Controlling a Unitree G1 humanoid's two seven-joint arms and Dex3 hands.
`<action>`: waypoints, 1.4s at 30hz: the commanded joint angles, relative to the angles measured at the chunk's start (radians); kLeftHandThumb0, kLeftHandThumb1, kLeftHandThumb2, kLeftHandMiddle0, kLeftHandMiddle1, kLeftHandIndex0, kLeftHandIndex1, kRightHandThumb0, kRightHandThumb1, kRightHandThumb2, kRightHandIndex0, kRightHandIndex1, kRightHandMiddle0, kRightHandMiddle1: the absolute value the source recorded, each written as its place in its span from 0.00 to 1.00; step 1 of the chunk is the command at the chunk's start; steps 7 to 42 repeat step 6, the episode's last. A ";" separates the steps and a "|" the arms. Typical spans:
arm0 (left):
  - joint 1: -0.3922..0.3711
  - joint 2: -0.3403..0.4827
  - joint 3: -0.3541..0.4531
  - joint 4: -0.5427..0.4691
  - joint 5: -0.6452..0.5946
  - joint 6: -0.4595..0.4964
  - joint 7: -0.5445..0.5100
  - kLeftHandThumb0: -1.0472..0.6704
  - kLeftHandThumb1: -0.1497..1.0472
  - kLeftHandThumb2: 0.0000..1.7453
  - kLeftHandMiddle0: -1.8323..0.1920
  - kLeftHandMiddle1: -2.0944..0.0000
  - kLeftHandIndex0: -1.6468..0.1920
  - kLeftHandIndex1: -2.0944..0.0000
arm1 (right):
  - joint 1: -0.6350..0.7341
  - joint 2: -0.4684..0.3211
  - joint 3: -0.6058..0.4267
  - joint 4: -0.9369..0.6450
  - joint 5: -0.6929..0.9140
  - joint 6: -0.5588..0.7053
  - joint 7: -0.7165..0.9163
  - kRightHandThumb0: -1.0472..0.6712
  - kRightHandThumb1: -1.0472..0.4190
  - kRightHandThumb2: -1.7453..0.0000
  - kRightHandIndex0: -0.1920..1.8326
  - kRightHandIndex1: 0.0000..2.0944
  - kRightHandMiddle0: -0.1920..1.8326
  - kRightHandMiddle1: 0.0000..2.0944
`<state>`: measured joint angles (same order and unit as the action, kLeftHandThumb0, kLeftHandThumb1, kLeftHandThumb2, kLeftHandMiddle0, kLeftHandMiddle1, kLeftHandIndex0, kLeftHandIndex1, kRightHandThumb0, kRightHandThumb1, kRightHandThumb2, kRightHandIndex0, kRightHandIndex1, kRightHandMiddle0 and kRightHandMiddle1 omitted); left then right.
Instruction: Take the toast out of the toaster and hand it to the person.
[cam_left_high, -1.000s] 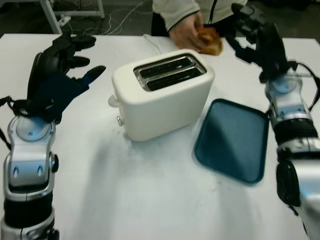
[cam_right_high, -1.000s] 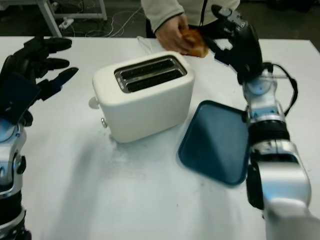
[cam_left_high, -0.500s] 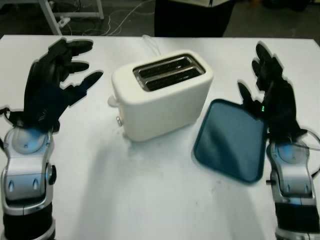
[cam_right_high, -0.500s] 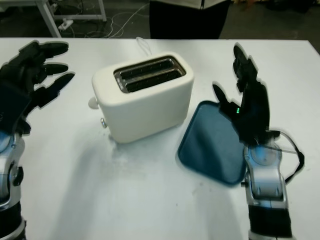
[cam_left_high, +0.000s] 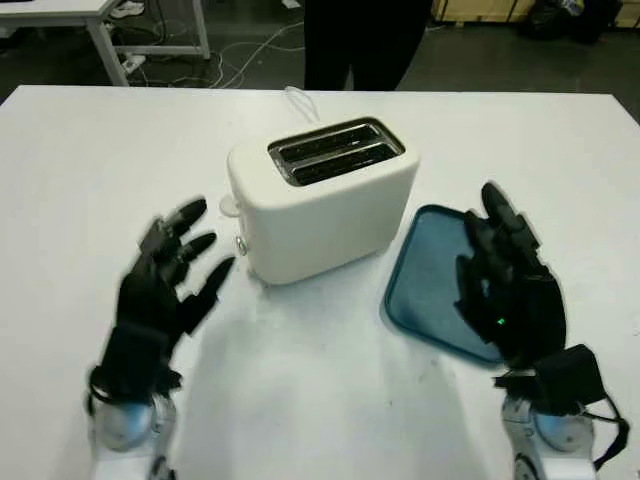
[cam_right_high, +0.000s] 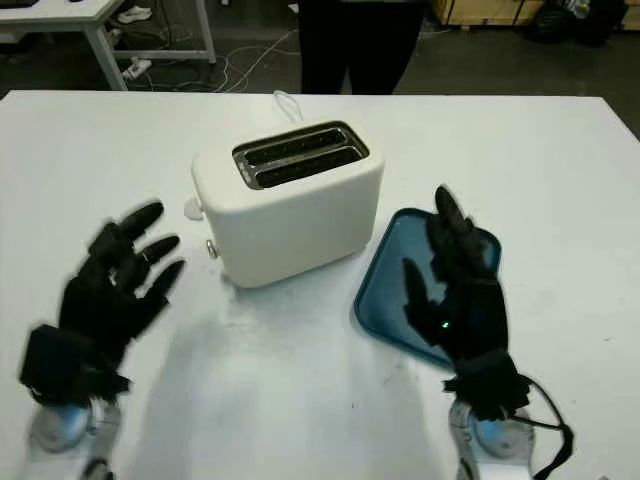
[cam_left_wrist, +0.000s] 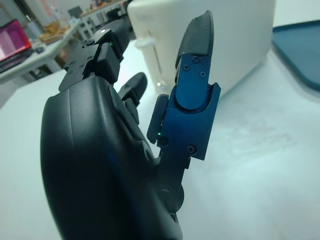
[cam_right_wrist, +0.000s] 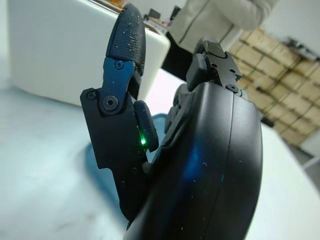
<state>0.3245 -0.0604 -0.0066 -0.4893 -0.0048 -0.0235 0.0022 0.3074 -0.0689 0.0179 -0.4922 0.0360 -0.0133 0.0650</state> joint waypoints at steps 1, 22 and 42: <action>0.017 -0.038 -0.026 0.028 0.014 -0.070 0.025 0.26 0.89 0.14 0.91 0.68 0.84 0.79 | 0.013 0.002 0.012 -0.004 -0.005 0.019 0.002 0.23 0.09 0.65 0.11 0.00 0.11 0.00; 0.011 -0.013 -0.046 0.075 0.064 -0.137 0.064 0.24 0.89 0.17 0.90 0.69 0.83 0.80 | 0.012 0.004 0.029 0.033 -0.018 0.042 -0.001 0.22 0.09 0.65 0.11 0.00 0.11 0.00; 0.011 -0.013 -0.046 0.075 0.064 -0.137 0.064 0.24 0.89 0.17 0.90 0.69 0.83 0.80 | 0.012 0.004 0.029 0.033 -0.018 0.042 -0.001 0.22 0.09 0.65 0.11 0.00 0.11 0.00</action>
